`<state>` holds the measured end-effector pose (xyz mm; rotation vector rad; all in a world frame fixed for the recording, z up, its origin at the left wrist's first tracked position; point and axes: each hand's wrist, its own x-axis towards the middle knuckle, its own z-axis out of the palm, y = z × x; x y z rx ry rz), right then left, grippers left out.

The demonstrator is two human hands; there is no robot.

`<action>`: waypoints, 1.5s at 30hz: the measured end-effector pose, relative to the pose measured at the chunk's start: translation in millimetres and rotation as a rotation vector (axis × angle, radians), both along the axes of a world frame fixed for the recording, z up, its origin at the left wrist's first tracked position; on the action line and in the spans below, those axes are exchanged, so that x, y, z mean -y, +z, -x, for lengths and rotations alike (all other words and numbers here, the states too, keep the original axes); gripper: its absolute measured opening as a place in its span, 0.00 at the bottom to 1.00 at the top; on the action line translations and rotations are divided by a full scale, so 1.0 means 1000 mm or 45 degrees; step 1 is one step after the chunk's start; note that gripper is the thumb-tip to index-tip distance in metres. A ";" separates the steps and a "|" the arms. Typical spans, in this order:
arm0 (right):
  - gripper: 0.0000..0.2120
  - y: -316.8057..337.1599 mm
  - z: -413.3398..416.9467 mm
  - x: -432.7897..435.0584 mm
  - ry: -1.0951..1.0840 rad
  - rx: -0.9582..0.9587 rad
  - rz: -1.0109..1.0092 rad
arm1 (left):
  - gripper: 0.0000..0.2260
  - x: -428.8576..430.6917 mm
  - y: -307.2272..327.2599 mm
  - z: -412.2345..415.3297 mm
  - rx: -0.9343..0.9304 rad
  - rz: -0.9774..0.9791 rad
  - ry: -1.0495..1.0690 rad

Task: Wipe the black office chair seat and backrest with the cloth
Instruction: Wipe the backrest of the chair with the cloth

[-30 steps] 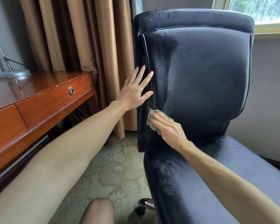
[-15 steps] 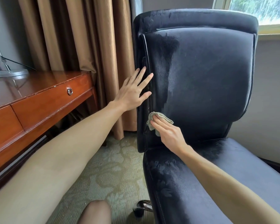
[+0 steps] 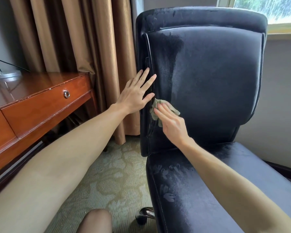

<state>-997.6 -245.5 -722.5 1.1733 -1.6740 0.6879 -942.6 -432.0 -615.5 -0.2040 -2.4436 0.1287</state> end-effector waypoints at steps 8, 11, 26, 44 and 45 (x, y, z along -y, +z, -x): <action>0.21 -0.016 -0.007 -0.011 0.061 0.143 -0.040 | 0.28 -0.006 -0.002 0.003 0.022 -0.003 -0.008; 0.16 0.017 0.000 -0.011 0.033 0.113 0.115 | 0.28 -0.008 -0.003 0.004 0.033 -0.022 -0.004; 0.19 -0.007 0.021 -0.015 -0.110 0.313 0.258 | 0.30 -0.012 -0.009 0.014 0.034 -0.101 -0.021; 0.16 -0.006 0.010 -0.003 0.004 0.215 0.193 | 0.31 -0.014 -0.008 0.017 0.050 -0.150 -0.077; 0.17 -0.021 0.007 -0.006 -0.008 0.202 0.138 | 0.31 -0.014 -0.008 0.016 0.055 -0.151 -0.084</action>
